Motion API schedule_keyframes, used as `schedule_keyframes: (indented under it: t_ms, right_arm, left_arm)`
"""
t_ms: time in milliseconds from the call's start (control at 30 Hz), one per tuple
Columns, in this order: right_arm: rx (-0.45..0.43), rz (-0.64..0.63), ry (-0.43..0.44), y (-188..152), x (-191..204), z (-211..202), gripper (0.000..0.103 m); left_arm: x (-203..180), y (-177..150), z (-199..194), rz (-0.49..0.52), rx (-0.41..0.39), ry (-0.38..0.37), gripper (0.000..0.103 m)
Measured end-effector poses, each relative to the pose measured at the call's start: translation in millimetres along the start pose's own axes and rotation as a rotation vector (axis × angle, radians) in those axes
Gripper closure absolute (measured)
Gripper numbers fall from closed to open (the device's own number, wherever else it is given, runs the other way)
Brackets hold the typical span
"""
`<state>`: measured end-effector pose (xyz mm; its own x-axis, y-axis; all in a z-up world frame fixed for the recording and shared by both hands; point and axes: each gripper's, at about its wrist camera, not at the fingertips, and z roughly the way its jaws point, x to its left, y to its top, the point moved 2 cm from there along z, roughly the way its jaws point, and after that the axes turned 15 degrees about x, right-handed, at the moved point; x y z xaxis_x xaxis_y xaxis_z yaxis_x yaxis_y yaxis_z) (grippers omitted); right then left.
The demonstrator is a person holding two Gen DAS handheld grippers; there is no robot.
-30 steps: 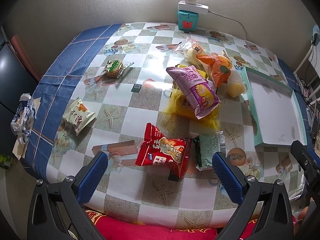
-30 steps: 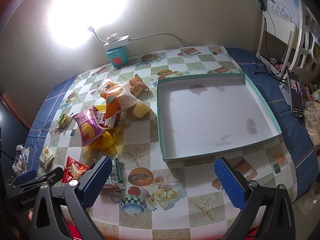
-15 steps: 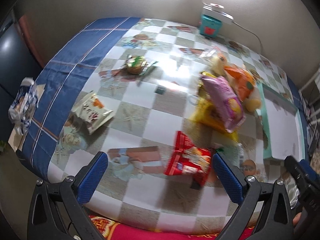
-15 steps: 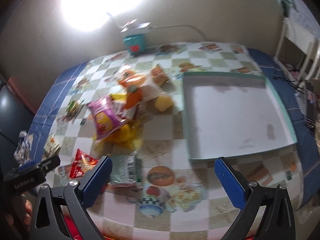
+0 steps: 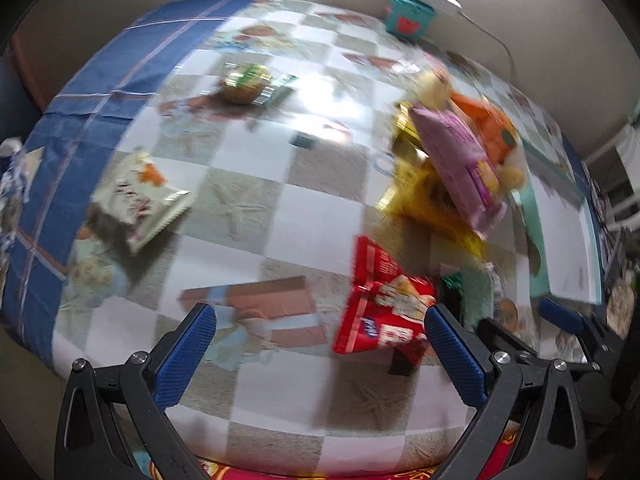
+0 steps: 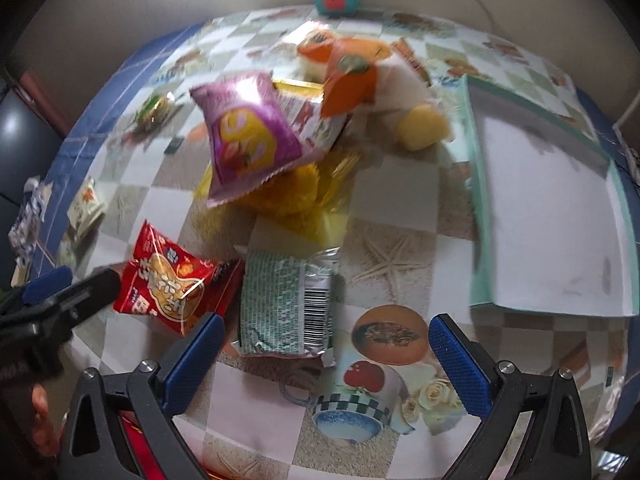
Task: Organize snacks
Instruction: 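Grasp the green barcode packet with the right tool while the left tool approaches the red bag, then grasp the red 'nice' bag with the left tool while the right tool holds the green packet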
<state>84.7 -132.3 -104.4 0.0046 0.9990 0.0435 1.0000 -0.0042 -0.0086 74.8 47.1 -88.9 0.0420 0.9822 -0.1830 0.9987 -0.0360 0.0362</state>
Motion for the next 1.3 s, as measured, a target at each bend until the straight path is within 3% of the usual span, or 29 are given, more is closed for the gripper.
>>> schedule_keyframes:
  t_ms: [300,500,800,900,1000,1133,1200,1300]
  right_arm:
    - [0.08,-0.016,0.009,-0.9,-0.4,26.1,0.0]
    - [0.072,-0.035,-0.02,2.0,7.5,33.5,0.0]
    - [0.053,-0.03,-0.031,2.2,9.4,33.5,0.027]
    - [0.062,-0.03,-0.029,4.1,2.2,29.0,0.027]
    - [0.058,-0.054,-0.029,4.1,4.5,27.3,0.038]
    - [0.067,-0.09,-0.035,2.9,6.7,27.7,0.038]
    - [0.077,-0.088,-0.034,1.8,2.6,27.0,0.038]
    - [0.079,-0.078,-0.023,2.2,-3.8,26.4,0.038]
  left_arm:
    - [-17.2,7.2,20.0,0.052,0.058,-0.019,0.0]
    - [-20.9,15.5,32.5,0.054,0.09,-0.045,0.0]
    - [-23.5,18.1,38.1,0.049,0.104,-0.055,0.0]
    - [-21.0,15.6,38.3,0.047,0.115,-0.067,0.0]
    - [-23.6,15.7,42.7,0.048,0.124,-0.074,0.0]
    - [-31.8,16.5,51.9,0.056,0.137,-0.077,0.001]
    - [-35.8,16.5,56.4,0.06,0.149,-0.079,0.025]
    - [-41.5,16.2,65.1,0.059,0.168,-0.075,0.029]
